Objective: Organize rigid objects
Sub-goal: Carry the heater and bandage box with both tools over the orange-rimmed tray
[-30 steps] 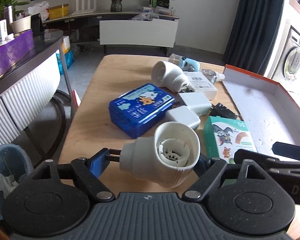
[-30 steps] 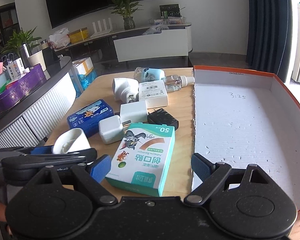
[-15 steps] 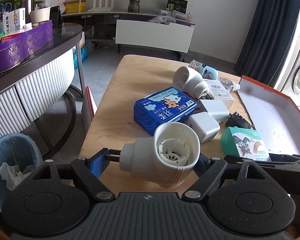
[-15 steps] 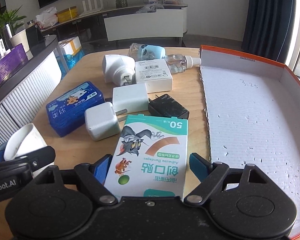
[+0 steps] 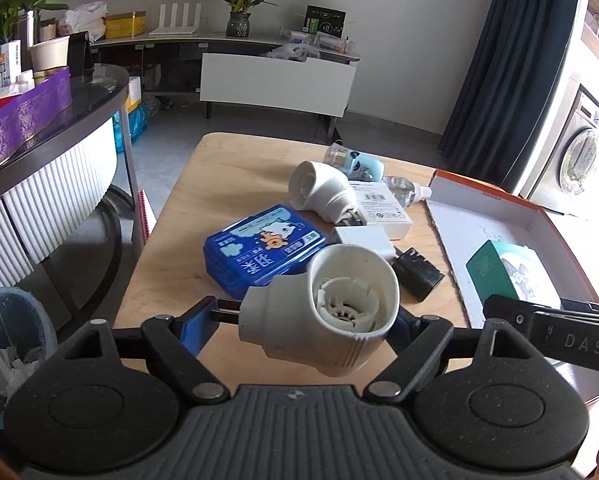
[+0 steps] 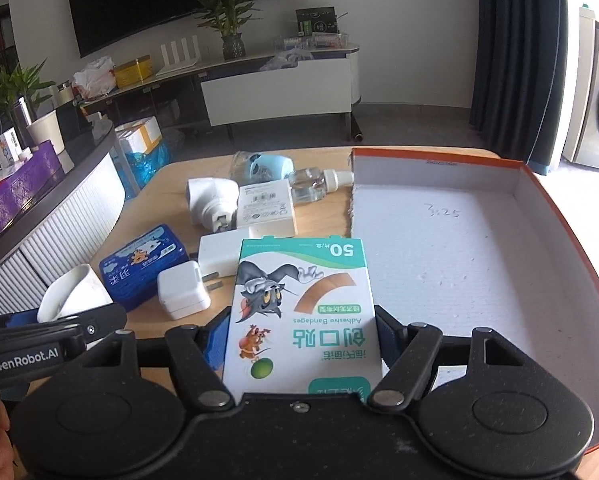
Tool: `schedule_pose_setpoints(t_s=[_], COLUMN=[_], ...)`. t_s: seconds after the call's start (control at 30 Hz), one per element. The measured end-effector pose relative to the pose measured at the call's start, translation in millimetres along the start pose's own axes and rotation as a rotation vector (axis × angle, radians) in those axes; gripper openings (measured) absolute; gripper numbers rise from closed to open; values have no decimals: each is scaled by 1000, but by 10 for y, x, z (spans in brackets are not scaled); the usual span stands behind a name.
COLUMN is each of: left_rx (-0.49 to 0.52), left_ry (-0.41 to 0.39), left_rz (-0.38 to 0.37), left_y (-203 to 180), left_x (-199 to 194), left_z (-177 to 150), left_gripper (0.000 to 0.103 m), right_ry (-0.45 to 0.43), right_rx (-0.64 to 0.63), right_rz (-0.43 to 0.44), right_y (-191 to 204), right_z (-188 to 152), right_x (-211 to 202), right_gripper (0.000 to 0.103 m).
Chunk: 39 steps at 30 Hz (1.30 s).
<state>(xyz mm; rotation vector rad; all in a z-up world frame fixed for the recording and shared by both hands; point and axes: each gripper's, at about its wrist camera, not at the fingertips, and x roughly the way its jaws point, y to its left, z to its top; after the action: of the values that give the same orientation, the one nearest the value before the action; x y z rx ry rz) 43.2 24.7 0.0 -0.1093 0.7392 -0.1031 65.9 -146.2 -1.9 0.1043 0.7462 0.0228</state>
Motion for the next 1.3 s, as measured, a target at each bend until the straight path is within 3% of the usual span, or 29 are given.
schedule_pose_setpoints(t_s=[0.3, 0.5, 0.67, 1.3], left_rx=[102, 149, 127, 147], left_ry=[58, 44, 28, 34], left_rz=[-101, -132, -161, -174], left_y=[-424, -712, -931, -1370], left_x=[127, 183, 245, 429], left_z=[251, 395, 423, 549], left_gripper=[86, 86, 86, 86], right_ry=[-21, -35, -58, -91], right_rx=[33, 78, 97, 116], right_rz=[-88, -124, -127, -127], right_y=[-445, -715, -901, -1358], right_z=[87, 139, 191, 359], right_x=[-258, -306, -328, -282], right_gripper=[84, 84, 84, 84])
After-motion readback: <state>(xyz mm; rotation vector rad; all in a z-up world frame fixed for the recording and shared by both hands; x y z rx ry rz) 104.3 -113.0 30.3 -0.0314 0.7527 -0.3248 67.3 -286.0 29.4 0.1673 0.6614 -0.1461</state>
